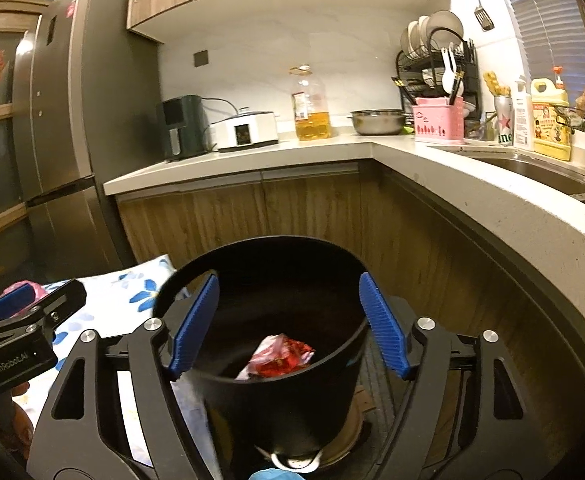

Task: Collect trash
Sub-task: 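Move both grippers back over the table toward the remaining trash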

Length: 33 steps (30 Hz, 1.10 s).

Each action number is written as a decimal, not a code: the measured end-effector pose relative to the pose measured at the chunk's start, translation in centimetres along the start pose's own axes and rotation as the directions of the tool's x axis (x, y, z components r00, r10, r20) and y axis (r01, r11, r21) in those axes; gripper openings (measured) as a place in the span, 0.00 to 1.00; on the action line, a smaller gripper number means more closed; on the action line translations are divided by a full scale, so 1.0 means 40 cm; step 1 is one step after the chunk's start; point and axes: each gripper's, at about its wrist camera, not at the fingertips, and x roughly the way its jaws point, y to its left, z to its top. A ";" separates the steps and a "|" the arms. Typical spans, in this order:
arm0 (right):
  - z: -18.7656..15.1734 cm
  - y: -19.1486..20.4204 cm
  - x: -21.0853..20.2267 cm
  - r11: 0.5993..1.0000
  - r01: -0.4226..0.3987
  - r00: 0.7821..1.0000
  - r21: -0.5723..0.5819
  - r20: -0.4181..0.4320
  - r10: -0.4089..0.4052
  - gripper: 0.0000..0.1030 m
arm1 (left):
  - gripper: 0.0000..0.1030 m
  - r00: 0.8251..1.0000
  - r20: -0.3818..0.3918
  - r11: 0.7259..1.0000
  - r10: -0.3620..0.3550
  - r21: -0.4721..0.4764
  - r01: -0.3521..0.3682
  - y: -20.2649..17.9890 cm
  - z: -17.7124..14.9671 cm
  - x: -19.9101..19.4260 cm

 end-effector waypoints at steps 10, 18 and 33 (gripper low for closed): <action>-0.030 0.151 -0.061 0.995 -0.096 0.995 -0.035 0.003 0.096 0.76 | 0.94 0.991 0.012 0.988 0.135 -0.075 -0.134 0.183 -0.063 -0.114; -0.081 0.346 -0.051 0.971 -0.220 0.975 -0.095 -0.053 0.216 0.76 | 0.94 0.960 0.000 0.954 0.279 -0.113 -0.277 0.347 -0.125 -0.195; -0.183 0.750 0.109 0.888 -0.414 0.901 -0.199 -0.226 0.370 0.75 | 0.94 0.895 -0.012 0.867 0.447 -0.239 -0.436 0.618 -0.161 -0.282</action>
